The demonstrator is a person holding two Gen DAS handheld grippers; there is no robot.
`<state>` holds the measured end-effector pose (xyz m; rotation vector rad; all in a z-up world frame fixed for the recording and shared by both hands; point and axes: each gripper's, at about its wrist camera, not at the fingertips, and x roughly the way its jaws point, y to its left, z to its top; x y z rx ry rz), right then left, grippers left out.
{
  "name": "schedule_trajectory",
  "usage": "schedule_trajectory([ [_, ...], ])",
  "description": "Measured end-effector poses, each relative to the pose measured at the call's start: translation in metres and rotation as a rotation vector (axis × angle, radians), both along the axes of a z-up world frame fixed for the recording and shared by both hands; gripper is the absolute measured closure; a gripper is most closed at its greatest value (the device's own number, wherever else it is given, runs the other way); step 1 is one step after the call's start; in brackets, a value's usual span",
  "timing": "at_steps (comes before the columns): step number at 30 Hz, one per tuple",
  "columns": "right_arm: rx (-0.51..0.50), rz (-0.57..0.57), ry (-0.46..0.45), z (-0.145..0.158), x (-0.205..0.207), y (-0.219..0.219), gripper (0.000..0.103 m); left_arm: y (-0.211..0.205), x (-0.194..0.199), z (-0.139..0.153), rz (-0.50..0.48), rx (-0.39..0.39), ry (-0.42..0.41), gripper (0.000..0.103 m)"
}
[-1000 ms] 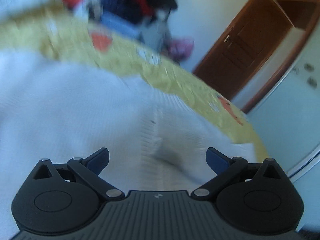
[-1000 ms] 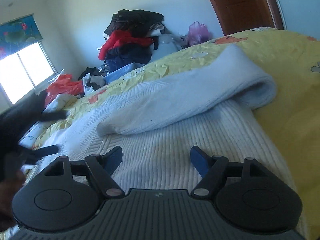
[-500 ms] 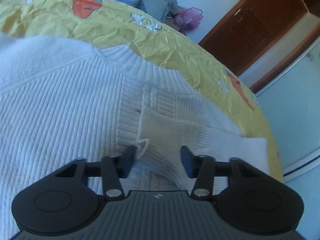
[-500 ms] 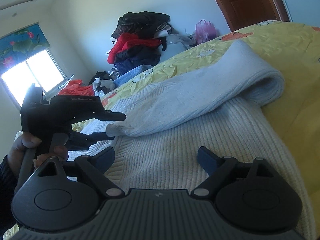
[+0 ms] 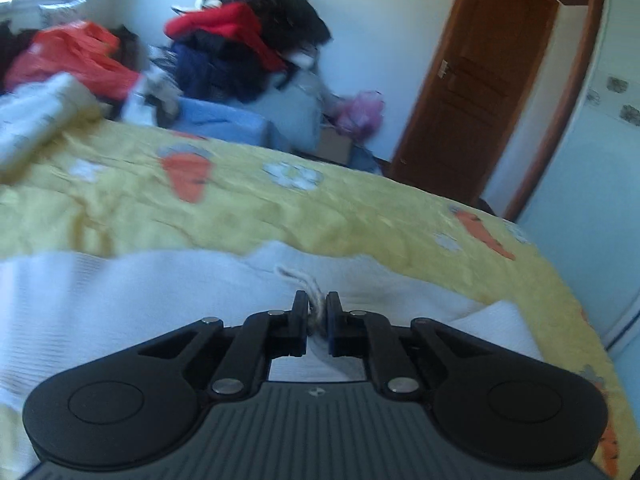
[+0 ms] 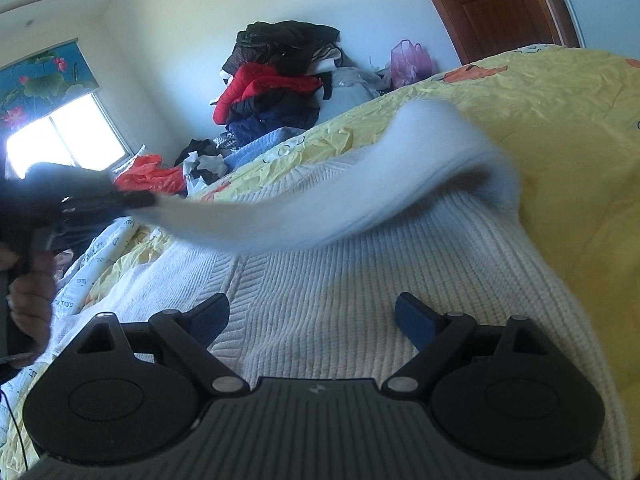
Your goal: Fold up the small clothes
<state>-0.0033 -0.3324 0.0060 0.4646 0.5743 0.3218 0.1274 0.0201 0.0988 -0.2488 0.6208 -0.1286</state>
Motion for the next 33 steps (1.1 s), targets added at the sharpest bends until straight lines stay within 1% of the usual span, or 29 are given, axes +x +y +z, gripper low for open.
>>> schedule_trajectory([
  [2,-0.002,0.0,0.0,0.0,0.0,0.001,0.012,0.022,-0.004,-0.004,0.035,0.023,0.011,0.094],
  [5,-0.006,0.001,0.001,0.001,0.001,0.001,0.012,0.05,-0.008,-0.02,0.089,0.028,0.065,0.094],
  [7,-0.009,0.001,0.002,0.002,0.001,0.002,0.012,0.062,-0.013,-0.03,0.113,0.045,0.093,0.094],
  [12,-0.017,0.002,0.003,0.002,0.002,0.002,0.012,0.064,-0.027,-0.049,0.121,0.083,0.116,0.095],
  [13,-0.018,0.003,0.003,0.002,0.002,0.002,0.012,0.06,-0.027,-0.052,0.117,0.104,0.122,0.095],
  [15,-0.02,0.003,0.004,0.002,0.002,0.002,0.012,0.05,-0.025,-0.062,0.099,0.184,0.15,0.094],
  [17,-0.021,0.004,0.004,0.002,0.003,0.001,0.012,0.046,-0.023,-0.072,0.09,0.226,0.187,0.092],
  [18,-0.026,0.003,0.007,0.002,0.003,0.001,0.013,0.045,-0.027,-0.07,0.092,0.23,0.176,0.092],
  [20,-0.061,-0.004,0.027,0.012,0.001,0.002,0.015,0.044,-0.038,-0.058,0.102,0.246,0.154,0.091],
  [21,-0.058,0.007,0.016,0.018,0.0,0.002,0.014,0.043,-0.046,-0.05,0.102,0.257,0.119,0.091],
  [23,-0.046,0.016,-0.064,0.039,-0.001,-0.002,0.013,0.042,-0.063,-0.036,0.099,0.273,0.021,0.089],
  [24,-0.051,0.006,-0.094,0.05,0.004,-0.004,0.01,0.04,-0.069,-0.03,0.089,0.28,-0.024,0.086],
  [25,-0.053,-0.003,-0.114,0.058,0.014,-0.006,0.009,0.037,-0.071,-0.028,0.073,0.281,-0.049,0.076],
  [26,-0.054,-0.01,-0.125,0.064,0.027,-0.008,0.008,0.033,-0.068,-0.029,0.054,0.279,-0.059,0.069],
  [27,-0.066,-0.018,-0.126,0.067,0.046,-0.007,0.008,0.028,-0.064,-0.032,0.04,0.277,-0.054,0.057],
  [28,-0.083,-0.02,-0.117,0.068,0.063,-0.006,0.008,0.023,-0.058,-0.038,0.033,0.27,-0.046,0.05],
  [30,-0.14,-0.026,-0.086,0.064,0.101,0.001,0.012,0.014,-0.044,-0.052,0.027,0.251,-0.007,0.05],
  [33,-0.273,-0.027,-0.034,0.05,0.146,0.019,0.017,0.003,-0.028,-0.069,0.034,0.248,0.045,0.05],
])
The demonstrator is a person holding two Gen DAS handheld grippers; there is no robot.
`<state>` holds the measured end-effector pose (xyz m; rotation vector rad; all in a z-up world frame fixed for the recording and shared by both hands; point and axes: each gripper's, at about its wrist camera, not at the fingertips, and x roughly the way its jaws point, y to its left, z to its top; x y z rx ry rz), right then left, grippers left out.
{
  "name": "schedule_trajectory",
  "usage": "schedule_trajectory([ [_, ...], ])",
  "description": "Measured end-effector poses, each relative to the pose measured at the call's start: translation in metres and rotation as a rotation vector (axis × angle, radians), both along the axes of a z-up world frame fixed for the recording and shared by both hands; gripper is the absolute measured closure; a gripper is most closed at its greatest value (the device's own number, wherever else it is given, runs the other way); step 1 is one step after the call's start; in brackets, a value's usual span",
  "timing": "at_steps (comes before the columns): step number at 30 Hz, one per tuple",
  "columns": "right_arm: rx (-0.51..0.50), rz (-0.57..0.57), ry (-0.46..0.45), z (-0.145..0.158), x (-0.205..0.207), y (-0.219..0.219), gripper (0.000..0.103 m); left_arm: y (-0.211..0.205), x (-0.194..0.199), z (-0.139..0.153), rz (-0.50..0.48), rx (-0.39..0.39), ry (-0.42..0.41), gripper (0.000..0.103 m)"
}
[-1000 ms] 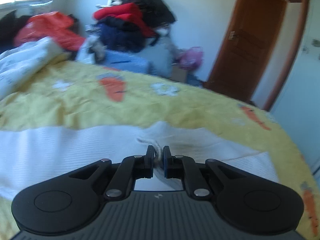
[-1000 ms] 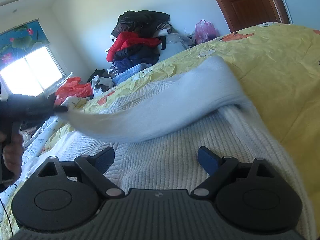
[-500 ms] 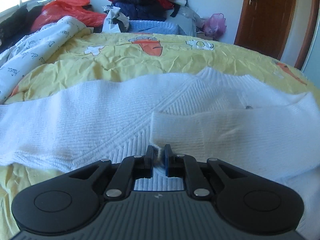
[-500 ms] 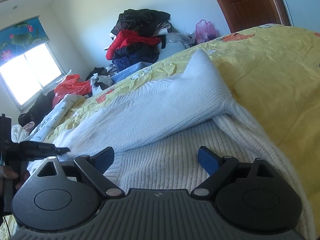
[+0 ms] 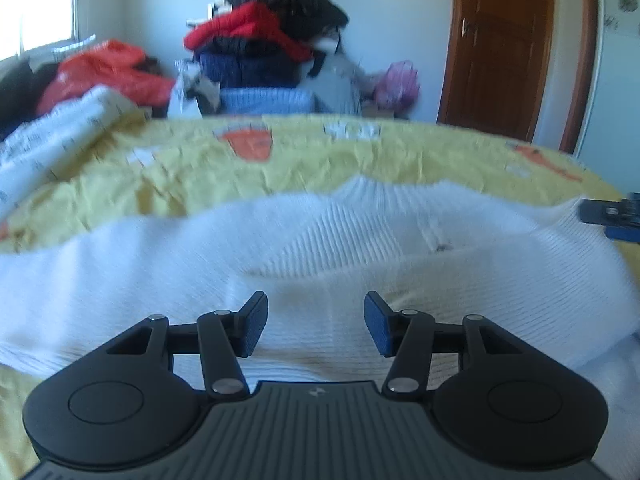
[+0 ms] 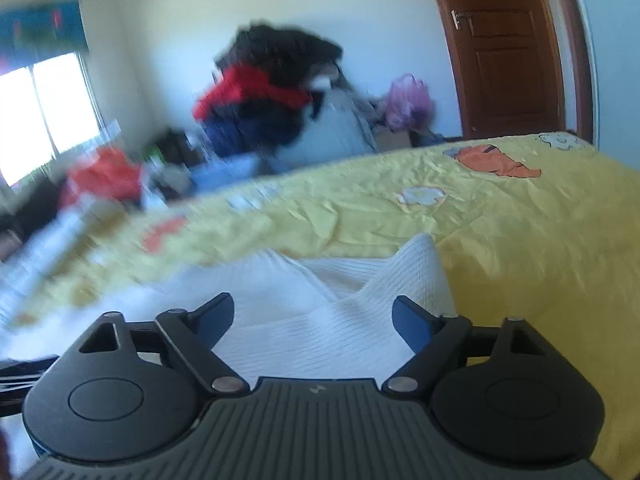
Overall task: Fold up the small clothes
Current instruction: 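Open the left gripper and release the folded side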
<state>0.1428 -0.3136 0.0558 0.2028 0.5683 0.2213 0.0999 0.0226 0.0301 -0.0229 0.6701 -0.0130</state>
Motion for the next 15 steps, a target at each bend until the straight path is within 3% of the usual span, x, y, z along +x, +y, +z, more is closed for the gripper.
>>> schedule_trajectory([
  [2,-0.092,0.006,0.016,-0.012,0.015,0.009,0.018,-0.003,0.002,-0.01,0.003,-0.008,0.021,0.048],
  [4,-0.169,-0.002,0.063,-0.029,0.027,0.01,0.017,-0.005,-0.001,-0.018,-0.008,-0.002,0.009,0.037],
  [6,-0.176,-0.01,0.075,-0.045,0.032,0.004,0.018,-0.004,-0.001,-0.021,-0.023,0.0,0.0,0.034],
  [10,-0.184,-0.014,0.073,-0.05,0.033,0.006,0.013,0.001,0.005,-0.023,-0.033,-0.035,0.005,0.028],
  [15,-0.196,-0.016,0.067,-0.05,0.03,0.007,0.012,0.002,-0.002,-0.018,-0.035,-0.035,-0.016,0.027],
])
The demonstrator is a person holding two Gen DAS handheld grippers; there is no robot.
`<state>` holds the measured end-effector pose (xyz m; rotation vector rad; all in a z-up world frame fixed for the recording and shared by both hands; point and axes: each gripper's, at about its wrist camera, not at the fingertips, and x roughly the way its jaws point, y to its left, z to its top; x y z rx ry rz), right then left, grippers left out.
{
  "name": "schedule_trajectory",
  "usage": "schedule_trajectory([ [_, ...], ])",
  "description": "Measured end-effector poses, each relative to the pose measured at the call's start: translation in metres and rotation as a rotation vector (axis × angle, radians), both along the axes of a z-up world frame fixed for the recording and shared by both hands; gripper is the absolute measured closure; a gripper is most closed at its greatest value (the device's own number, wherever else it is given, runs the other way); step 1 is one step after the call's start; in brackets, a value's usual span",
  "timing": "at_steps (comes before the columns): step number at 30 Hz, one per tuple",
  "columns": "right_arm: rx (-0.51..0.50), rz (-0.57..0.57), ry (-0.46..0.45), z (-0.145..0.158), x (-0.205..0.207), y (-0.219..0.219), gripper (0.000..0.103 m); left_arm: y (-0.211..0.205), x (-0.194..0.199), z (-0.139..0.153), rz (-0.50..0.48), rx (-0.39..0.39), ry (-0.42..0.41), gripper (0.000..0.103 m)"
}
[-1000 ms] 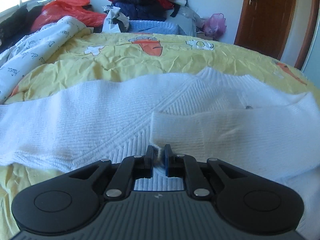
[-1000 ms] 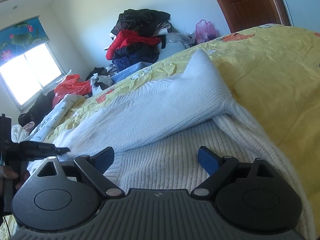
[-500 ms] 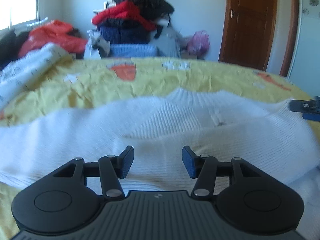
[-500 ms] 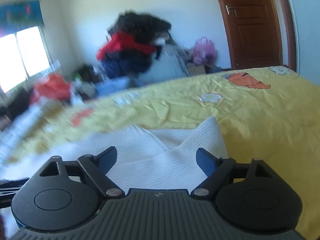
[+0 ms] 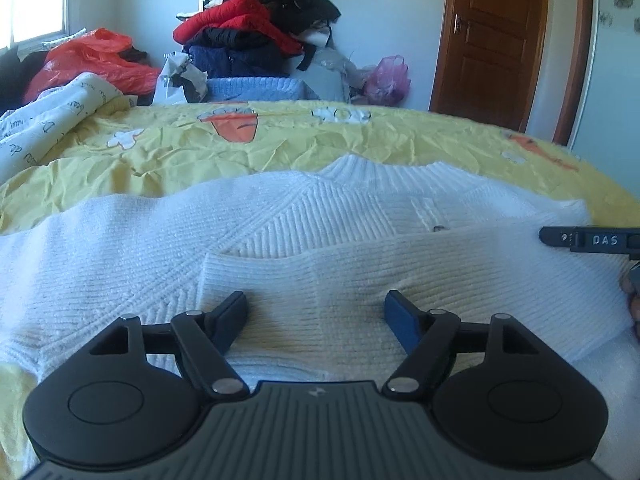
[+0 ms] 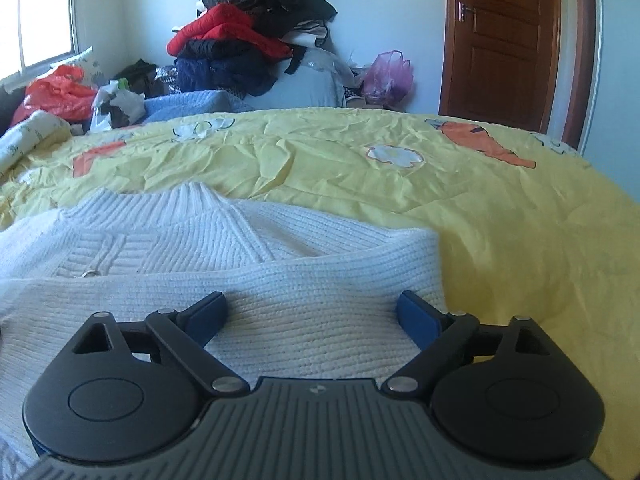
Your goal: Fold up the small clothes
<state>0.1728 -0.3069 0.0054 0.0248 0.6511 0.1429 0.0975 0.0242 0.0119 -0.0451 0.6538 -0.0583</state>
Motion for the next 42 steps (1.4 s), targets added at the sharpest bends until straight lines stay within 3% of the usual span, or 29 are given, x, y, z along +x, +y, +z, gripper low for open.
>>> schedule_trajectory([
  [3,0.007,0.001,-0.006,0.001,-0.002,-0.002,0.012,0.019,-0.029,0.014,0.052,-0.038,-0.064,0.026],
  [5,0.009,0.0,-0.009,0.002,-0.002,-0.002,0.012,0.042,-0.052,0.024,0.107,-0.059,-0.108,0.02],
  [9,0.004,0.0,-0.011,0.002,-0.003,-0.001,0.011,0.119,-0.093,0.04,0.301,-0.118,-0.18,0.019],
  [11,0.005,0.001,-0.013,0.002,-0.003,-0.001,0.011,0.169,-0.104,0.045,0.445,-0.164,-0.206,0.019],
  [16,0.001,-0.002,-0.016,0.002,-0.004,-0.001,0.011,0.309,-0.122,0.038,0.837,-0.432,-0.209,0.019],
  [18,0.0,-0.002,-0.016,0.002,-0.004,-0.001,0.011,0.353,-0.124,0.028,0.896,-0.56,-0.192,0.019],
  [23,0.0,-0.002,-0.016,0.002,-0.004,-0.001,0.01,0.406,-0.121,0.007,0.96,-0.666,-0.145,0.02],
  [24,-0.001,-0.002,-0.016,0.002,-0.004,-0.001,0.01,0.41,-0.12,0.004,0.961,-0.67,-0.144,0.021],
  [26,0.0,-0.002,-0.016,0.002,-0.003,-0.001,0.01,0.41,-0.118,0.003,0.948,-0.644,-0.149,0.044],
  [27,0.0,-0.002,-0.016,0.002,-0.003,-0.001,0.01,0.41,-0.113,0.002,0.931,-0.626,-0.135,0.061],
  [32,-0.001,-0.002,-0.016,0.002,-0.004,-0.001,0.01,0.403,-0.101,0.004,0.911,-0.501,-0.081,0.078],
  [34,0.0,-0.002,-0.016,0.002,-0.003,-0.001,0.01,0.399,-0.1,0.009,0.912,-0.472,-0.088,0.092],
  [38,0.01,0.0,-0.017,0.002,-0.003,-0.002,0.01,0.381,-0.097,0.032,0.928,-0.38,-0.127,0.096],
  [42,0.039,0.004,-0.018,0.003,-0.003,-0.004,0.008,0.331,-0.084,0.074,0.827,-0.291,-0.232,0.096],
])
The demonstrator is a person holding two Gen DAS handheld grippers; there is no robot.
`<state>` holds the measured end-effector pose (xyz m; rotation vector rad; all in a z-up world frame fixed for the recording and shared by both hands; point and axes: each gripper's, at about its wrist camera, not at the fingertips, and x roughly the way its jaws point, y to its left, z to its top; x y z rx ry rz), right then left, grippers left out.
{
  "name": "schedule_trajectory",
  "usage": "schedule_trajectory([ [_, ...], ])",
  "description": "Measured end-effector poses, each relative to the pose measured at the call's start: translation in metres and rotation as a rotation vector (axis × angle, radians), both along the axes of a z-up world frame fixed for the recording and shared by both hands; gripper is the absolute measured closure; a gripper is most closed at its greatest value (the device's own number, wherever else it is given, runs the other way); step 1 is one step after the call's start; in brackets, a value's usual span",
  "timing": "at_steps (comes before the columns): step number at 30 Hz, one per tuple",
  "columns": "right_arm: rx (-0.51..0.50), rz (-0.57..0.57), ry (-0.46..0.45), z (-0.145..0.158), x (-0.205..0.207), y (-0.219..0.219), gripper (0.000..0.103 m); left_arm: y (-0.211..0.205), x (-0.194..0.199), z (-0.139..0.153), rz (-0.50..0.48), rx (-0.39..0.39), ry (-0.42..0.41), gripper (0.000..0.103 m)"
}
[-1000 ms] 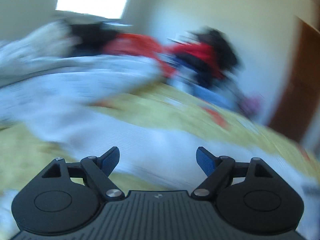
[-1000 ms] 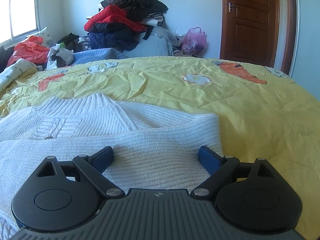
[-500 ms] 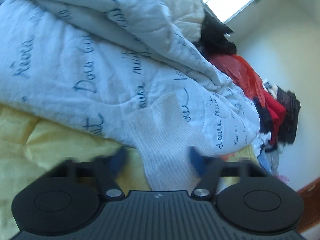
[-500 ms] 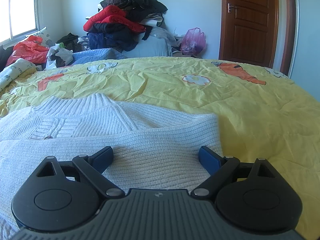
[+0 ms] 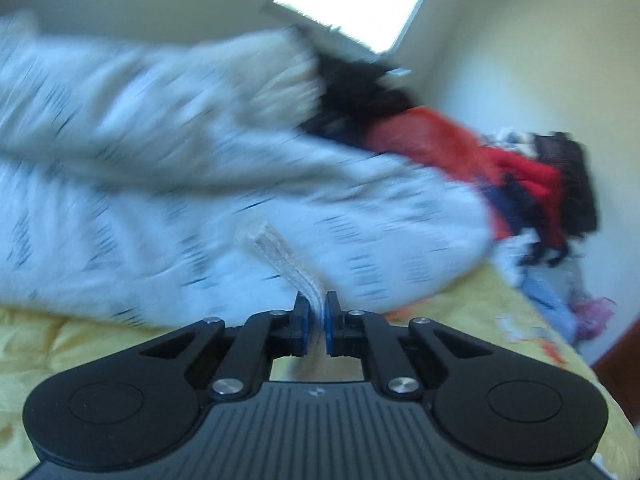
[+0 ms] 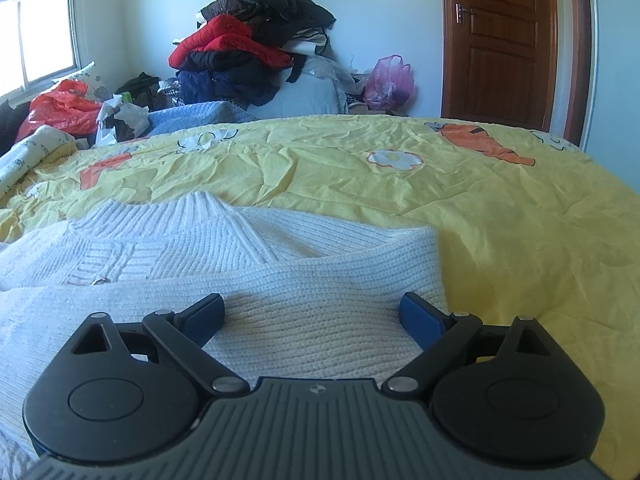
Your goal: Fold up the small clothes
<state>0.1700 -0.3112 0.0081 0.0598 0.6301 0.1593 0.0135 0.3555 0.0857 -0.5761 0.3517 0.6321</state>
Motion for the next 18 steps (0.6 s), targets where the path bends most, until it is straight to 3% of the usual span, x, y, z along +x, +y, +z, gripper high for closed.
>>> schedule_trajectory([
  [4,0.021,0.001,-0.003,0.0,-0.001,-0.002,0.007,-0.081,0.032,0.032,-0.175,0.079,-0.073,0.096],
  [8,0.043,0.001,-0.008,0.001,-0.002,-0.004,0.008,-0.187,0.069,0.035,-0.43,0.138,-0.089,0.096],
  [13,0.063,0.0,-0.01,0.001,-0.002,-0.006,0.007,-0.309,0.093,-0.012,-0.71,0.145,0.022,0.096],
  [18,0.073,0.003,-0.009,0.001,-0.002,-0.008,0.007,-0.367,0.092,-0.062,-0.85,0.198,0.201,0.093],
])
